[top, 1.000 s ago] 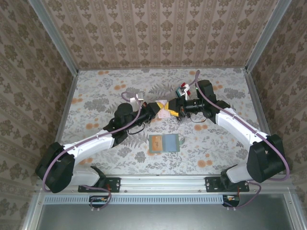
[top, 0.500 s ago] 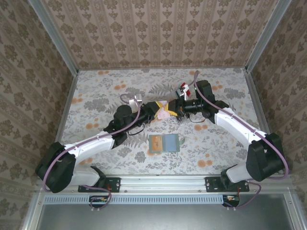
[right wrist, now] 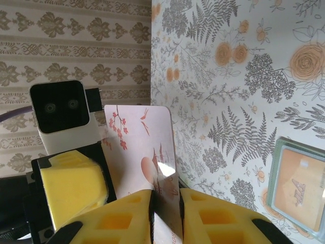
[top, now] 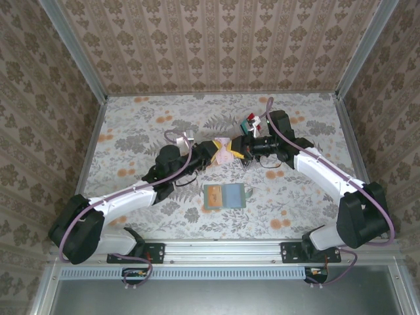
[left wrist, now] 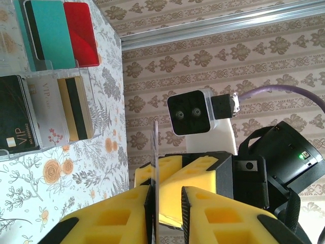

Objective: Put the credit cards into the card holder
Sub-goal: Pass the credit card, then place the credit card in the storage box.

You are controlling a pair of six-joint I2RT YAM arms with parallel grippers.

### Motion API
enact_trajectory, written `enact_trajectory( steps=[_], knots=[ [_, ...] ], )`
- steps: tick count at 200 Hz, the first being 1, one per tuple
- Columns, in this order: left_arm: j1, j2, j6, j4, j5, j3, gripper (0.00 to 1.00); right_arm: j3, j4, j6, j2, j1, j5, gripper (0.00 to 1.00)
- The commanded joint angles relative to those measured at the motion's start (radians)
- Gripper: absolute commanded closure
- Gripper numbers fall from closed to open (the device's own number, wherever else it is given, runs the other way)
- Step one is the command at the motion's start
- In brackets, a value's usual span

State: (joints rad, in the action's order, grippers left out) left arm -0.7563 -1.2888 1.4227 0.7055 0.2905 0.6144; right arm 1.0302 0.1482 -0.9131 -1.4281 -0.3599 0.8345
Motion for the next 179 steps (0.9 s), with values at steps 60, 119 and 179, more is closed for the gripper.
enact_trajectory(
  steps=[60,119,179],
  knots=[
    [0.009,0.038,0.028,0.086,-0.013,-0.012,0.81,-0.033,0.074,-0.001,0.027,0.019,-0.106,0.89],
    [0.013,0.118,0.104,-0.01,-0.137,-0.087,0.87,-0.022,0.13,0.019,0.075,0.022,-0.177,0.97],
    [0.032,0.201,0.268,-0.216,-0.203,-0.138,1.0,0.06,0.317,0.191,0.07,0.026,-0.346,0.97]
  ],
)
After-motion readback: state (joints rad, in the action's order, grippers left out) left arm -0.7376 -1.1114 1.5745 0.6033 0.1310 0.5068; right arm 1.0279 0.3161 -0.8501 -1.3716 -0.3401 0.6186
